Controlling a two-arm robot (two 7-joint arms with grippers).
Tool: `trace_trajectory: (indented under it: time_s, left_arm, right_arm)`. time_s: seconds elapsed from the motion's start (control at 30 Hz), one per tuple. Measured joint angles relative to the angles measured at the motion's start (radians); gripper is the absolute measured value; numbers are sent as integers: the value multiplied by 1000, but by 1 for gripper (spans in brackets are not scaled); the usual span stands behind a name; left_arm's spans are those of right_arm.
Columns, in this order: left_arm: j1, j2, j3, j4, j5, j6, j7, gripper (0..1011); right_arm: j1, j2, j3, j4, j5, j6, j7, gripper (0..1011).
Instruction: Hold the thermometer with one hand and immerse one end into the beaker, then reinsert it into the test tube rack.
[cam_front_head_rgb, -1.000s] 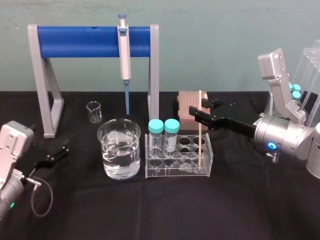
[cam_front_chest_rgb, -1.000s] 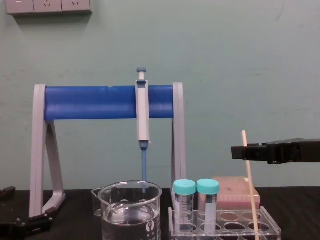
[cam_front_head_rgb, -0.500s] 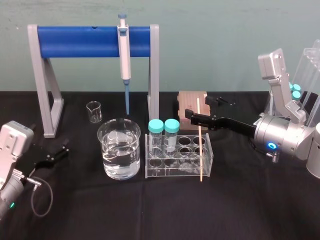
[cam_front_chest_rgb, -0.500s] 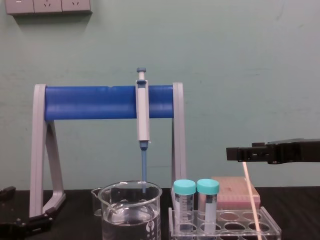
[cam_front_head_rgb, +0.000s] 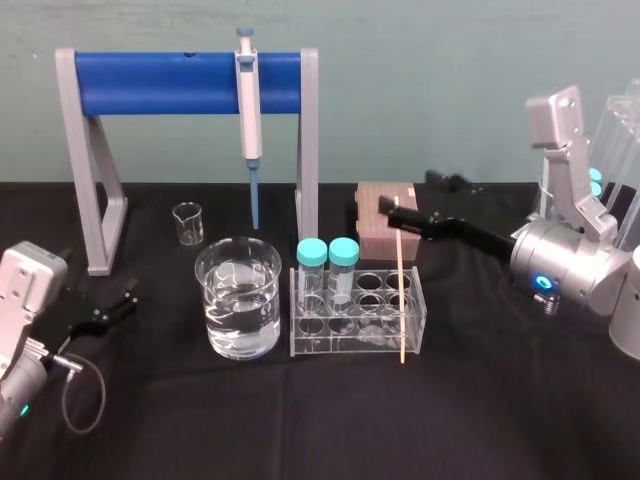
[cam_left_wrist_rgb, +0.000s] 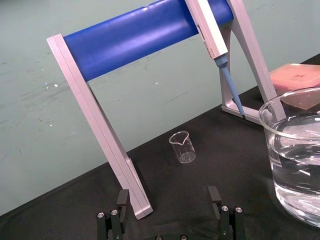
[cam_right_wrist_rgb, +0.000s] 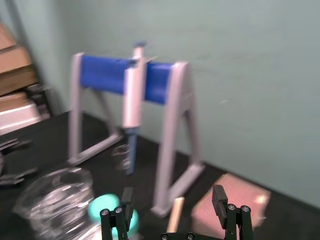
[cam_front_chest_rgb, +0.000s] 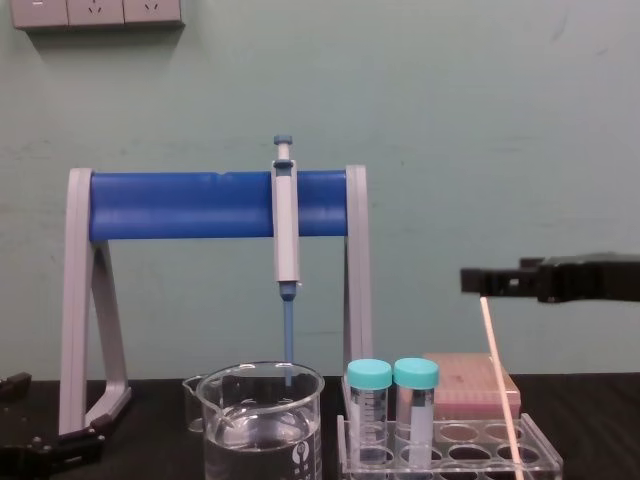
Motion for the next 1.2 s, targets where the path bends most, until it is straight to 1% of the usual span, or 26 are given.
trace_trajectory:
  time_s: [0.07, 0.1, 0.17, 0.2, 0.27, 0.3, 0.37, 0.4, 0.5, 0.53, 0.57, 0.7, 0.83, 0.93, 1.2]
  left_arm:
    - [0, 0, 0, 0, 0, 0, 0, 1004]
    - [0, 0, 0, 0, 0, 0, 0, 1004]
    - [0, 0, 0, 0, 0, 0, 0, 1004]
    - [0, 0, 0, 0, 0, 0, 0, 1004]
    - [0, 0, 0, 0, 0, 0, 0, 1004]
    - [0, 0, 0, 0, 0, 0, 0, 1004]
    - [0, 0, 0, 0, 0, 0, 0, 1003]
    - [0, 0, 0, 0, 0, 0, 0, 1004]
    - [0, 0, 0, 0, 0, 0, 0, 1004]
    - [0, 0, 0, 0, 0, 0, 0, 1004]
    - [0, 0, 0, 0, 0, 0, 0, 1004]
    - [0, 0, 0, 0, 0, 0, 0, 1004]
    - [0, 0, 0, 0, 0, 0, 0, 1004]
    - [0, 0, 0, 0, 0, 0, 0, 1004]
    - [0, 0, 0, 0, 0, 0, 0, 1004]
  right_arm:
    - [-14, -7, 13, -11, -20, -14, -46, 1003]
    - [-30, -16, 28, -24, -48, -31, -107, 1003]
    - [-46, -25, 41, -34, -79, -48, -168, 1003]
    - [-59, -36, 54, -40, -113, -66, -230, 1003]
    - [-71, -48, 66, -41, -141, -79, -287, 1003]
    - [-79, -59, 77, -39, -164, -88, -333, 1003]
    - [-86, -71, 89, -32, -177, -90, -368, 1003]
    - [-91, -83, 99, -23, -183, -90, -391, 1003]
    - [-101, -100, 110, -6, -187, -89, -412, 1003]
    - [-101, -100, 110, -6, -187, -89, -412, 1003]
    - [-104, -108, 113, 3, -187, -87, -412, 1003]
    - [-111, -126, 115, 26, -179, -78, -395, 1003]
    - [-111, -140, 109, 51, -179, -75, -364, 1003]
    - [-109, -144, 107, 62, -181, -75, -346, 1003]
    - [-109, -144, 107, 60, -181, -76, -348, 1003]
